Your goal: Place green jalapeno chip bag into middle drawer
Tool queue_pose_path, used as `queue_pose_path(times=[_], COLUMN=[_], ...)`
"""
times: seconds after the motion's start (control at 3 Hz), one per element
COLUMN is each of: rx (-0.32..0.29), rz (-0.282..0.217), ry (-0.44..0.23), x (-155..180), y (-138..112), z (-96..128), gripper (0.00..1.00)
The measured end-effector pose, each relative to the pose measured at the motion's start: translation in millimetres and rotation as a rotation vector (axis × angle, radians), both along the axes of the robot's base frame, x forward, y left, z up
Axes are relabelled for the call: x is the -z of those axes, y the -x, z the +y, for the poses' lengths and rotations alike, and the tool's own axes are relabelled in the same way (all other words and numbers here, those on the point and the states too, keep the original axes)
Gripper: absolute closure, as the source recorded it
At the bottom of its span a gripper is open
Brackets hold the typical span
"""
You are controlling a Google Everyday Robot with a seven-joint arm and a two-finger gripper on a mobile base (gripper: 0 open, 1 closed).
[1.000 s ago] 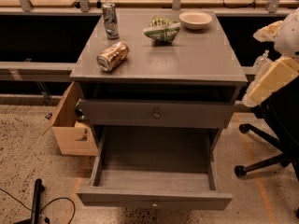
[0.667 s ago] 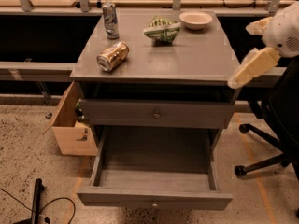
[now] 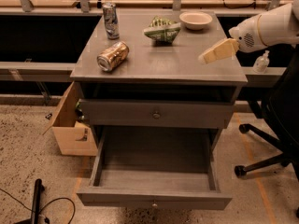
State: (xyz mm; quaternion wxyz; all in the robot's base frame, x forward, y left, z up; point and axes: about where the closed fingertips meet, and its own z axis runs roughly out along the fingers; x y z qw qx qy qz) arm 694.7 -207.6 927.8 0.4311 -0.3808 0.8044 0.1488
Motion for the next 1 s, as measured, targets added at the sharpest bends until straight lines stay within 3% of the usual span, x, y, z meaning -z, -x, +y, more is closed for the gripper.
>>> queue_pose_path(times=[0.33,0.67,1.0], rx=[-0.001,0.02,0.059], rz=[0.0,-0.035,-0.109], ry=[0.001,-0.053,-0.111], x=[0.3,1.5,-1.4], y=[-0.1,-16.0,-58.6], z=[0.3,6.9,17.3], gripper=[0.0,0.0,0.0])
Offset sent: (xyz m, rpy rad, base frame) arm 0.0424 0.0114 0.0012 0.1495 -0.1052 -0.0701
